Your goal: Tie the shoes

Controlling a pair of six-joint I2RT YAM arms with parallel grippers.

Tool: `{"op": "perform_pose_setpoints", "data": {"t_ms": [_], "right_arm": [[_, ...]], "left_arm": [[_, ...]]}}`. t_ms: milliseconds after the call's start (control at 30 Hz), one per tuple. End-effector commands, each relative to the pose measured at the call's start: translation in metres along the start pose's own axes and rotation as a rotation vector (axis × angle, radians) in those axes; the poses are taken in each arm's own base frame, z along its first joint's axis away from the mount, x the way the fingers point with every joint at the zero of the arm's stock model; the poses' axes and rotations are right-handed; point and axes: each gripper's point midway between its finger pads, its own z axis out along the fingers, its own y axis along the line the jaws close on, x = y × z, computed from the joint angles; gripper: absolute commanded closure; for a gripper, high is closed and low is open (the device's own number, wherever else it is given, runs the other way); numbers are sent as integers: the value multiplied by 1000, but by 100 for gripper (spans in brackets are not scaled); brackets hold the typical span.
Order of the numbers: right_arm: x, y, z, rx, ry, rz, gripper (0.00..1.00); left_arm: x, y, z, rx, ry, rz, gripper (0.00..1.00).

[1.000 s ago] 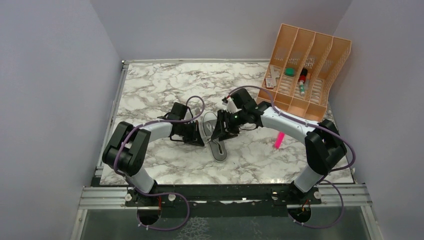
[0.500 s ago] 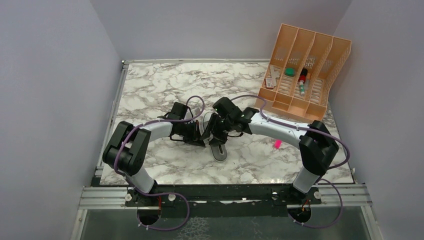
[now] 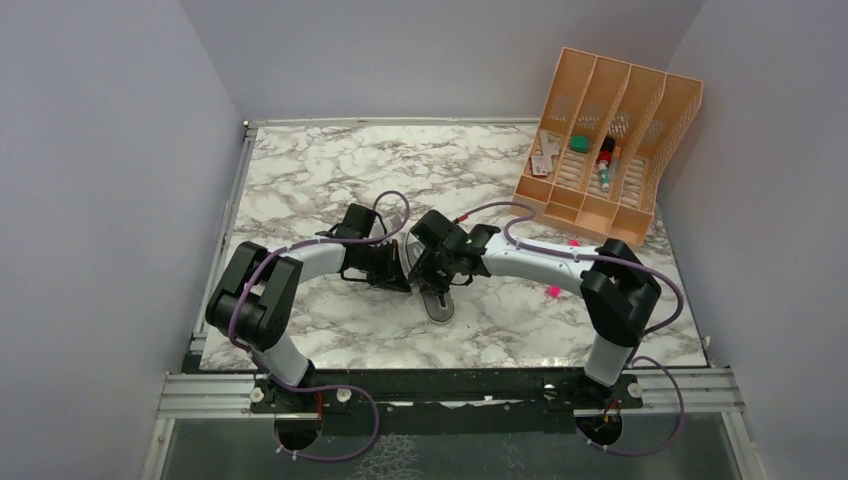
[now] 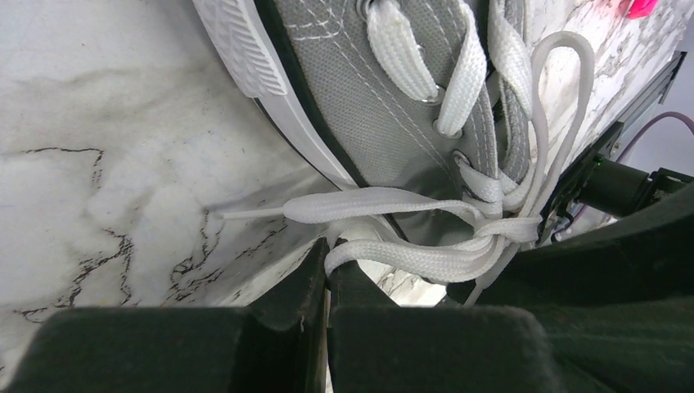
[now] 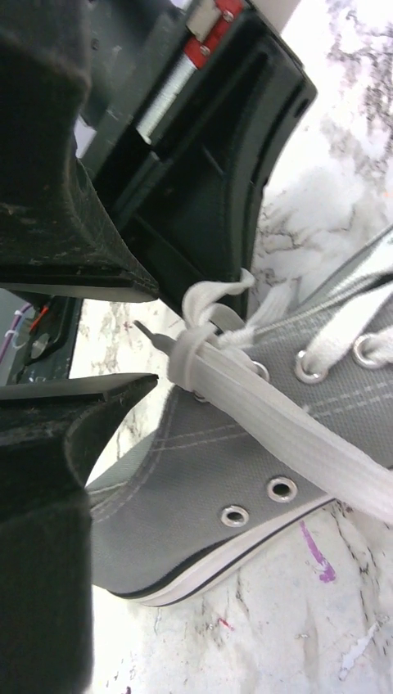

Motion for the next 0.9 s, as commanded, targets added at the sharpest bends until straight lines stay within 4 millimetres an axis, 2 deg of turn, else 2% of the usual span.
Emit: {"op": "perform_pose_setpoints", "data": {"t_ms": [0,67,233,400,500,600,867], "right_arm": [[-7,-5,11,46,-82,52,59],[-7,-5,13,51,-89,61,63],[-5,-3,13,54,-94,54,84],[11,-1,-7,20,-22,49,99],[21,-5,-17,-16,33,39,100],[31,-3,-22,-96,82,-41,100],[50,-11,-20,-176,174,-182,94]], "left_arm": [[5,-6,1,43,18,23,100],[5,-7,1,45,19,28,100],[5,-10,-2,61,19,47,100],[8,-9,-4,57,16,59,100],[9,-8,-4,53,14,59,100],[8,-9,-3,56,16,60,100],[1,-14,-4,68,7,72,100]]}}
